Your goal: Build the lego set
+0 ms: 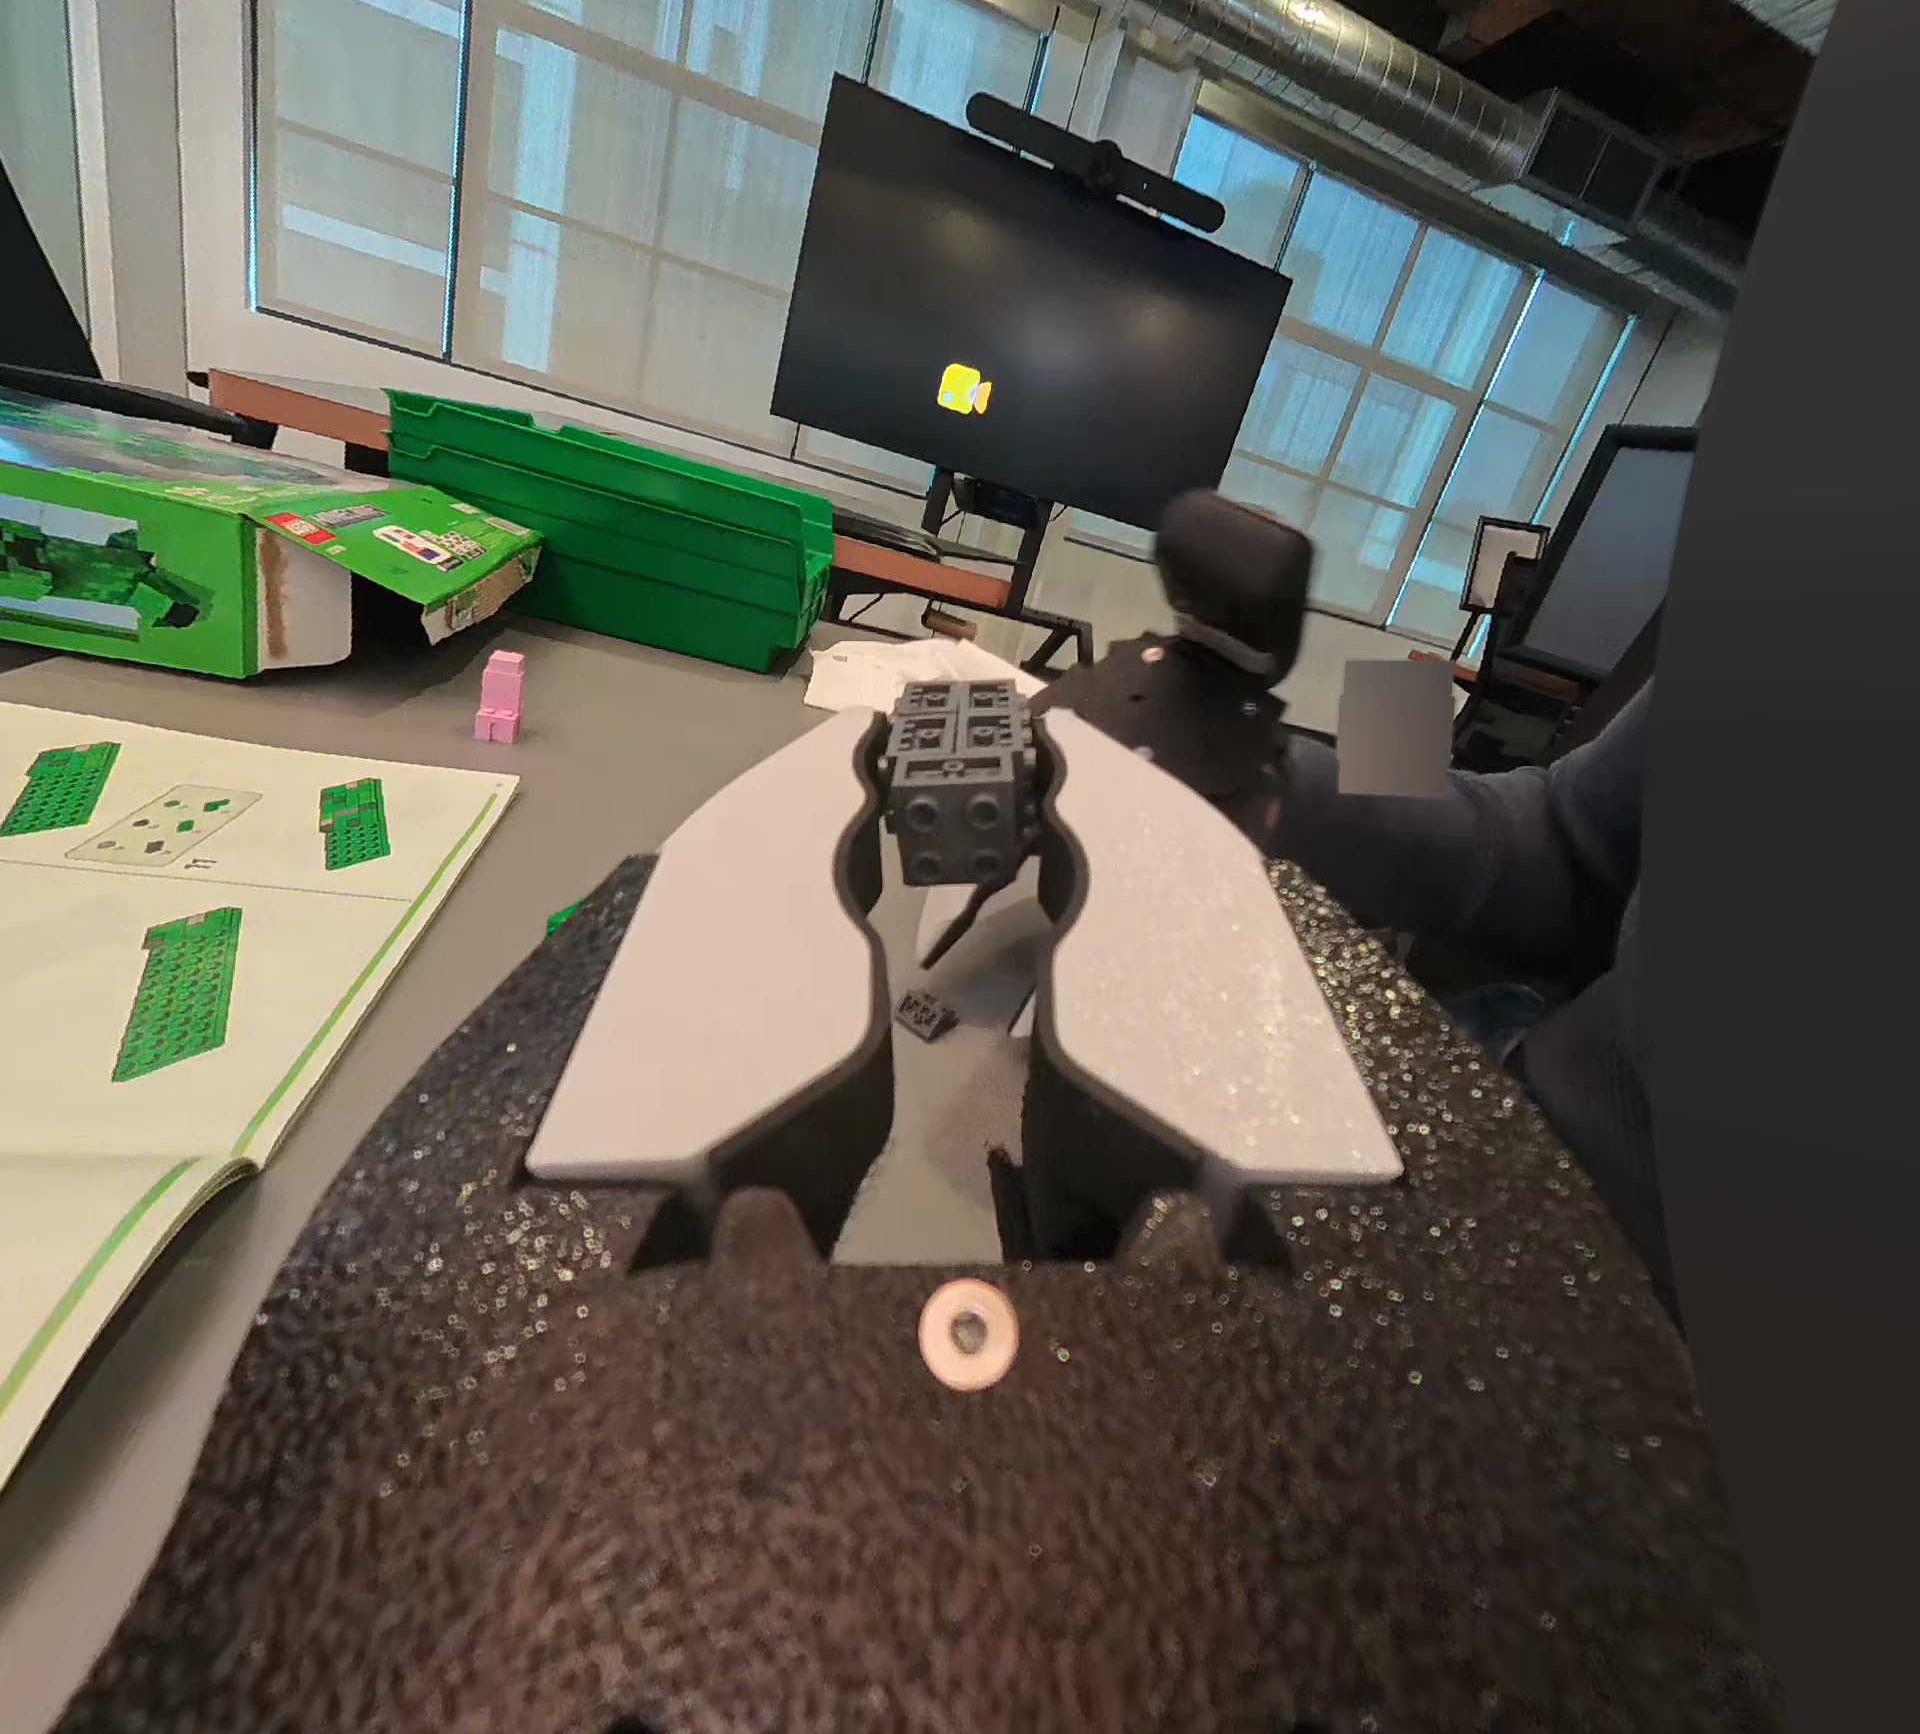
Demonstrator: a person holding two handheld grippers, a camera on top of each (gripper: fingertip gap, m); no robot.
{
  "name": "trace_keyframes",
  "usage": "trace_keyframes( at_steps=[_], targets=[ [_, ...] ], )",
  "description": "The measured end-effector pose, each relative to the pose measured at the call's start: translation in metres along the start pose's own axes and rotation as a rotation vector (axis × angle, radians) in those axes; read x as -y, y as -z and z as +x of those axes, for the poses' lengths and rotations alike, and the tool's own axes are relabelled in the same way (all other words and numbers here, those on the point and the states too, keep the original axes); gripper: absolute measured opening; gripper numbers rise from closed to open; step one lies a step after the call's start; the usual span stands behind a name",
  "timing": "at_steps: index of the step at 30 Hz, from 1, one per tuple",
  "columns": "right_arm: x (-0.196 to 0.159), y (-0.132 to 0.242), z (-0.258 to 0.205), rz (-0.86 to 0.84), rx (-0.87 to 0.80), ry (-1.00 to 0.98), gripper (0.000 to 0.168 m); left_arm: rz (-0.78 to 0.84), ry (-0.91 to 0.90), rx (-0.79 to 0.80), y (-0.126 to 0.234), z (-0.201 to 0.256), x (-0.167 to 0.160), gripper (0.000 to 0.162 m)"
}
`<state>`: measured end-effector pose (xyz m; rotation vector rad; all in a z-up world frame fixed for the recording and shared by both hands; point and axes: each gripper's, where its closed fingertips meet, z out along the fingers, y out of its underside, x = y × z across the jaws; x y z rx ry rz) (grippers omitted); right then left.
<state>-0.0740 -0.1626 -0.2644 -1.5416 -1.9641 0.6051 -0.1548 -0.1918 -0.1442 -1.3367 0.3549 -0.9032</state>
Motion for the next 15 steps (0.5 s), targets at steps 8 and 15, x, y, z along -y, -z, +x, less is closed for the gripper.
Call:
trace_keyframes(
  at_steps=[8,15],
  targets=[
    [0.002,0.000,-0.012,0.060,0.187,-0.170,0.035,0.011,0.015,0.000,0.002,-0.001,0.001,0.025],
    [0.006,0.006,-0.004,-0.026,0.224,0.229,0.017,-0.003,0.022,-0.007,0.000,-0.001,-0.001,0.025]
  ],
)
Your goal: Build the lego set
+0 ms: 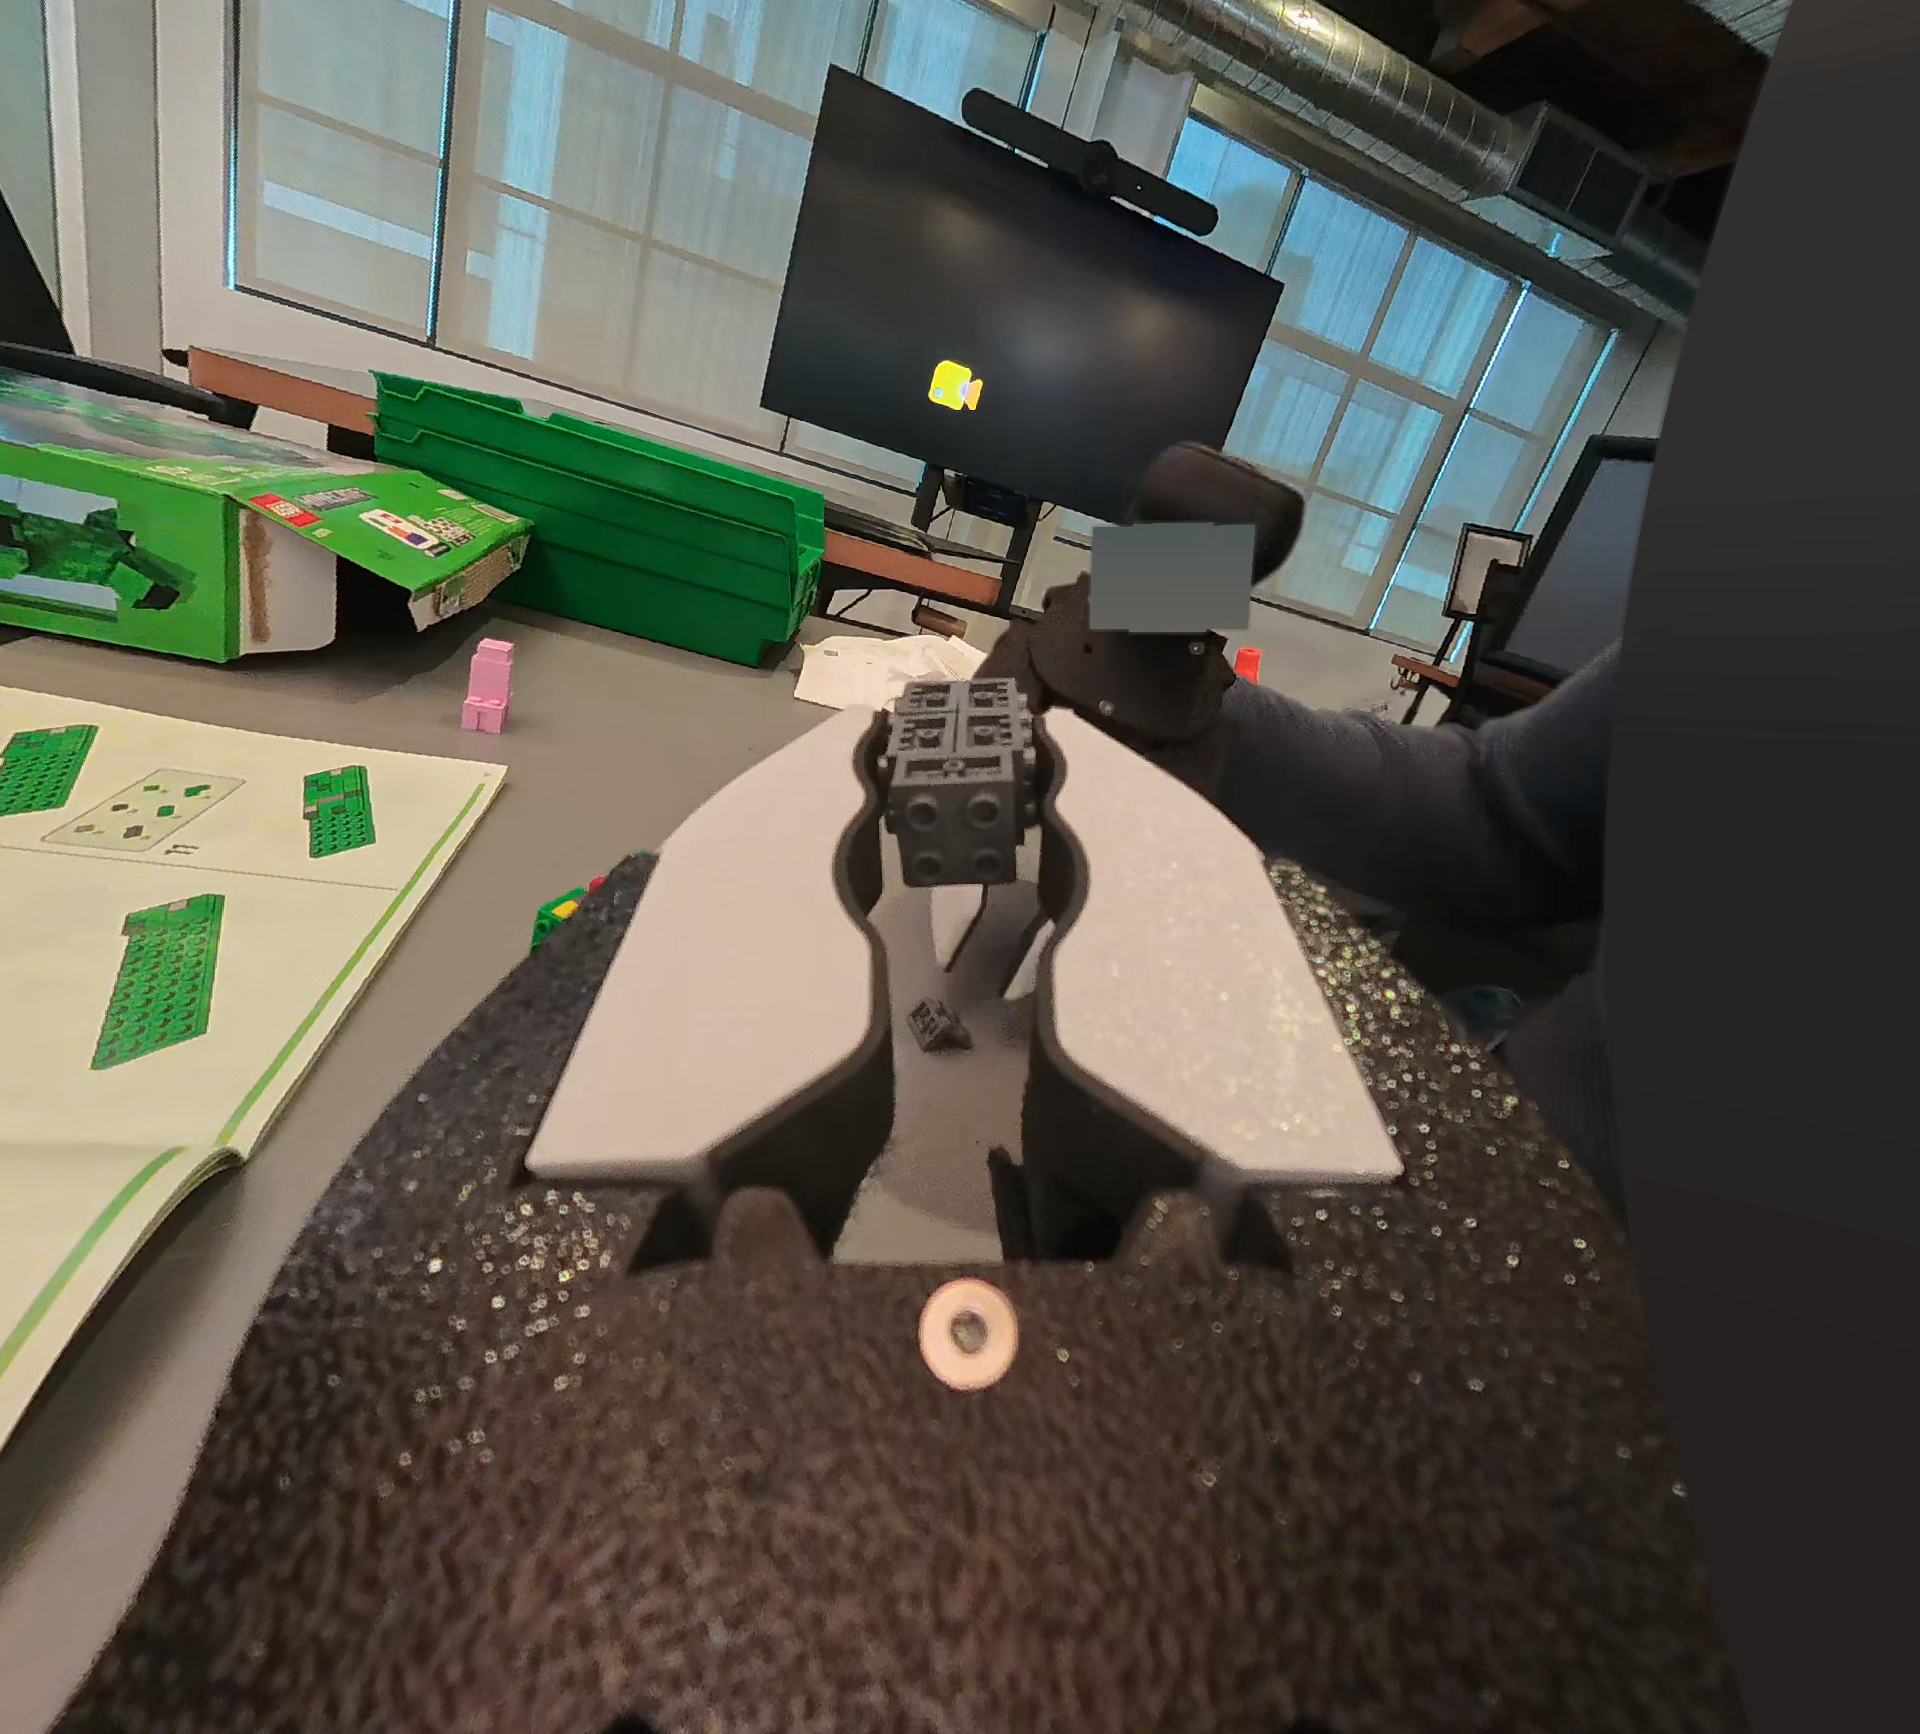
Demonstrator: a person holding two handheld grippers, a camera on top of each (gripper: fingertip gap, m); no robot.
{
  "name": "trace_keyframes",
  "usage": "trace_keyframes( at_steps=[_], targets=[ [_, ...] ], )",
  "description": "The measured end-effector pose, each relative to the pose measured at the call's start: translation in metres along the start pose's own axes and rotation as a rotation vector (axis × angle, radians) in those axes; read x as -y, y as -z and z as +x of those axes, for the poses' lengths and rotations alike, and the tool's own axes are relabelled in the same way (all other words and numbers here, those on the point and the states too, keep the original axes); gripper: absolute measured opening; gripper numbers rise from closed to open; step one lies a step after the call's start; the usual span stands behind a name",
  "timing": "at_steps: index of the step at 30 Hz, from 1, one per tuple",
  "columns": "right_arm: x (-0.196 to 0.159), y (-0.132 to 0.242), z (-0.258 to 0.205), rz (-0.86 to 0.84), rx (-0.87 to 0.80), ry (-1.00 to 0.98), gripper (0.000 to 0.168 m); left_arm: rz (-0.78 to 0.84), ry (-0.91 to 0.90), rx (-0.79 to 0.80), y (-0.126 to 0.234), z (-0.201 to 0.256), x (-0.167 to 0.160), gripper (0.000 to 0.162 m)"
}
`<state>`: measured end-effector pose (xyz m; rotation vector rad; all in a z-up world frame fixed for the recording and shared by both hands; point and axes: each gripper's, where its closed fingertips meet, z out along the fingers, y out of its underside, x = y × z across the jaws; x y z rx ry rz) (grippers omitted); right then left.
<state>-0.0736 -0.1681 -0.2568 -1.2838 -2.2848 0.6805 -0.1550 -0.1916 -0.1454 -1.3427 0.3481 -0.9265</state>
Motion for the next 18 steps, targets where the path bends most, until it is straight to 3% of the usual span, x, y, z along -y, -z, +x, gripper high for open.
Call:
trace_keyframes(
  at_steps=[6,11,18],
  targets=[
    [0.000,-0.006,0.004,-0.147,0.102,0.245,0.013,-0.002,0.007,-0.009,0.000,0.001,0.000,0.025],
    [-0.002,-0.010,0.004,-0.207,0.182,0.294,0.013,-0.006,0.011,-0.018,-0.001,0.002,-0.001,0.025],
    [-0.010,-0.015,0.005,-0.309,0.170,0.308,0.012,-0.008,0.013,-0.008,0.000,0.000,0.000,0.025]
  ],
)
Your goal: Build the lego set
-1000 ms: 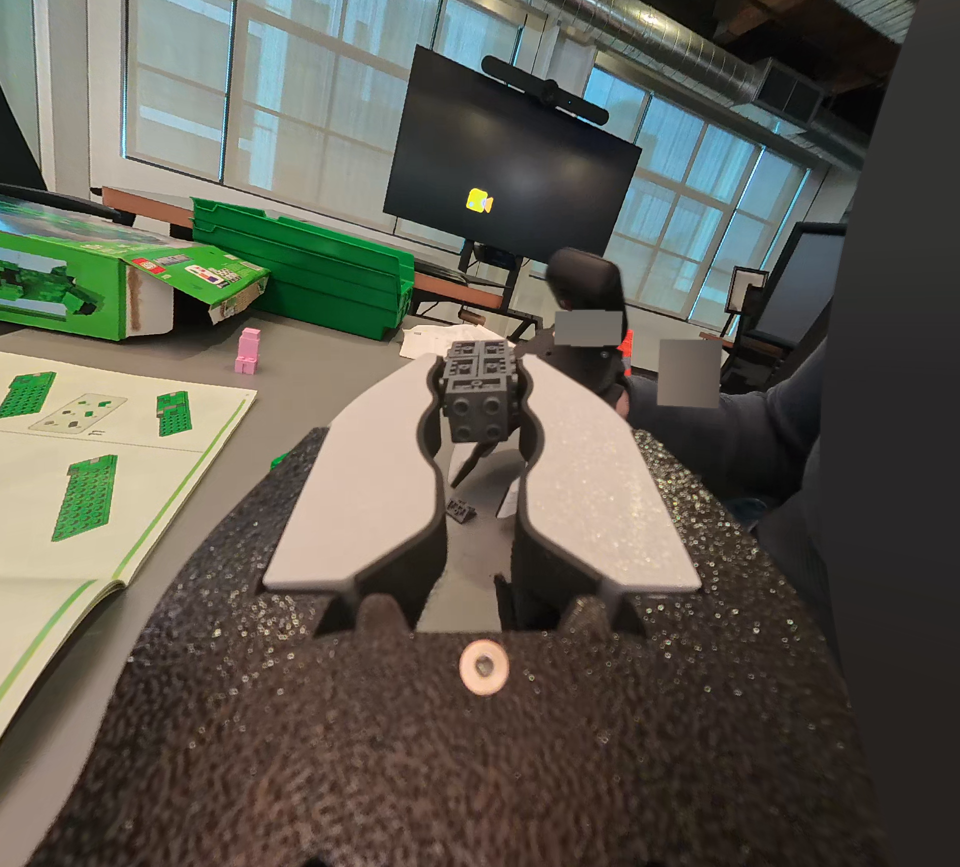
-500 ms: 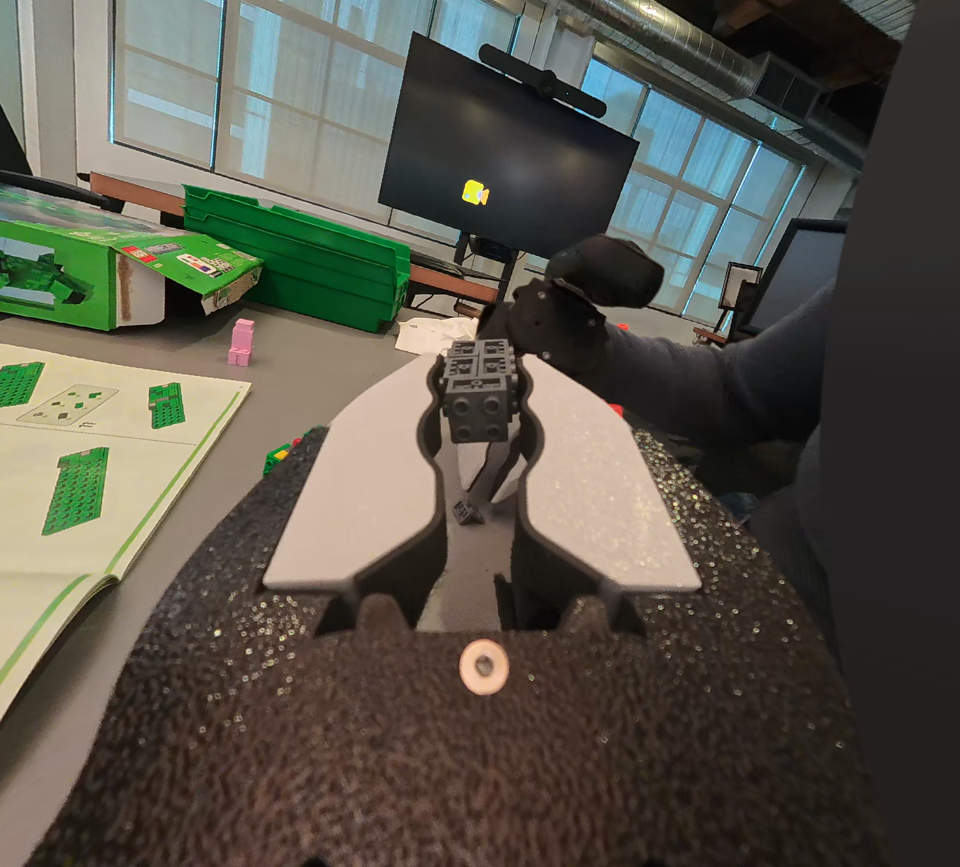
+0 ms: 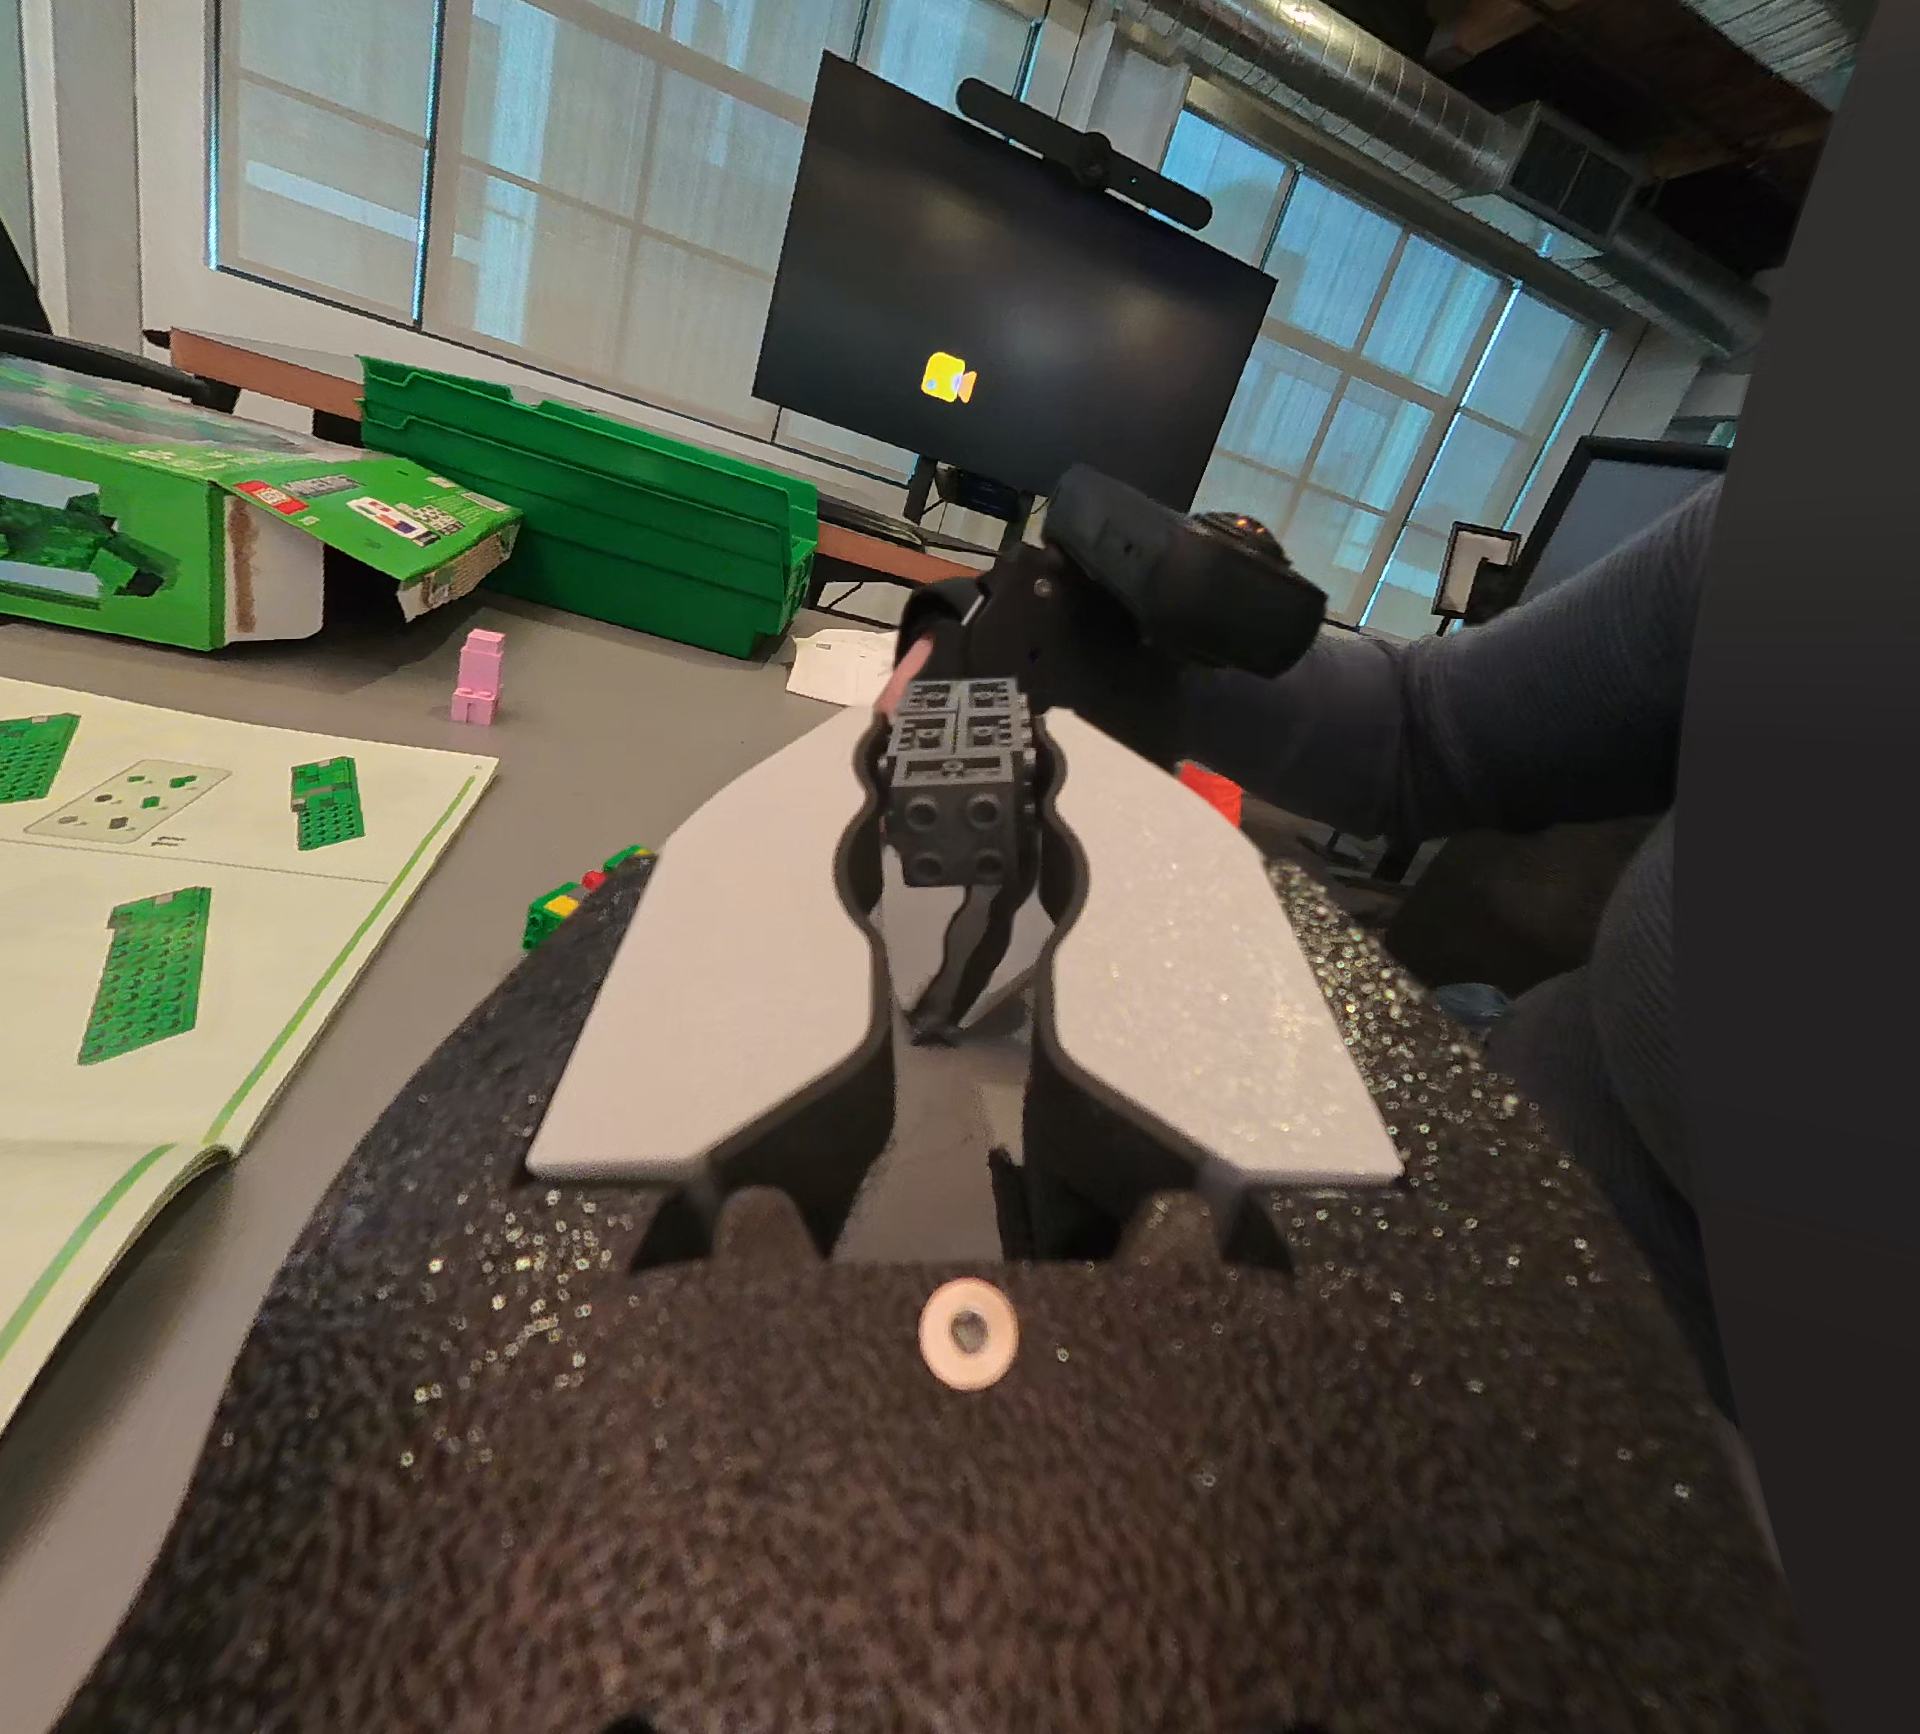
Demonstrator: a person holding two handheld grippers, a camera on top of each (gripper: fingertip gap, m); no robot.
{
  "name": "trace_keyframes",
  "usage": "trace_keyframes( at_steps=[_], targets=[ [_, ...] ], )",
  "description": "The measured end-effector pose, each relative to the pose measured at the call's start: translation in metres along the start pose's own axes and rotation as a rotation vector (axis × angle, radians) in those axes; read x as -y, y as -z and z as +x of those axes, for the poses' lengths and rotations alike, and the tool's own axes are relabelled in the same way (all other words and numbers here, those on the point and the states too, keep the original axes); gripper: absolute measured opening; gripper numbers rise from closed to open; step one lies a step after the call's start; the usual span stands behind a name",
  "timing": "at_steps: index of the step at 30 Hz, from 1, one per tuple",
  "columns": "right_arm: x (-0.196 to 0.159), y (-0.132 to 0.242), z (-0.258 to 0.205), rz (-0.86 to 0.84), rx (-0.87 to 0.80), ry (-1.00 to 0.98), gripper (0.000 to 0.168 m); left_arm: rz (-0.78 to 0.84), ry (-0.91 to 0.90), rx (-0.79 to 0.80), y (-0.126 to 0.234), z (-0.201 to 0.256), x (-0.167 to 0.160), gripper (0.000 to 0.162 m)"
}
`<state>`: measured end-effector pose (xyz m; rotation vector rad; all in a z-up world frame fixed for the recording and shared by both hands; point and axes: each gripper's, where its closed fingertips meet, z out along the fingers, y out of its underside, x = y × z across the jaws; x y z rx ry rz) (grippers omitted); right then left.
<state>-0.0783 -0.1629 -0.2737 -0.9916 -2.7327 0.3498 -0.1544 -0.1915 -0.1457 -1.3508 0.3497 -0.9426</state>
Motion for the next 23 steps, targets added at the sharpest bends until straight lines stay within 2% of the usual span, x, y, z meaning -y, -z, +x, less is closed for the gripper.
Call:
trace_keyframes(
  at_steps=[11,16,19,23],
  targets=[
    [0.004,0.002,-0.001,0.091,-0.096,-0.046,0.006,0.000,0.007,0.010,0.001,-0.002,0.000,0.025],
    [0.004,0.010,0.007,0.144,-0.201,-0.057,0.006,0.001,0.036,-0.006,0.001,-0.001,0.000,0.025],
    [0.019,0.036,0.017,0.269,-0.309,-0.043,0.006,0.004,0.091,-0.060,0.000,0.004,0.000,0.025],
    [0.062,0.092,0.019,0.518,-0.435,0.076,0.005,0.060,0.236,-0.230,0.001,0.020,0.009,0.025]
  ],
)
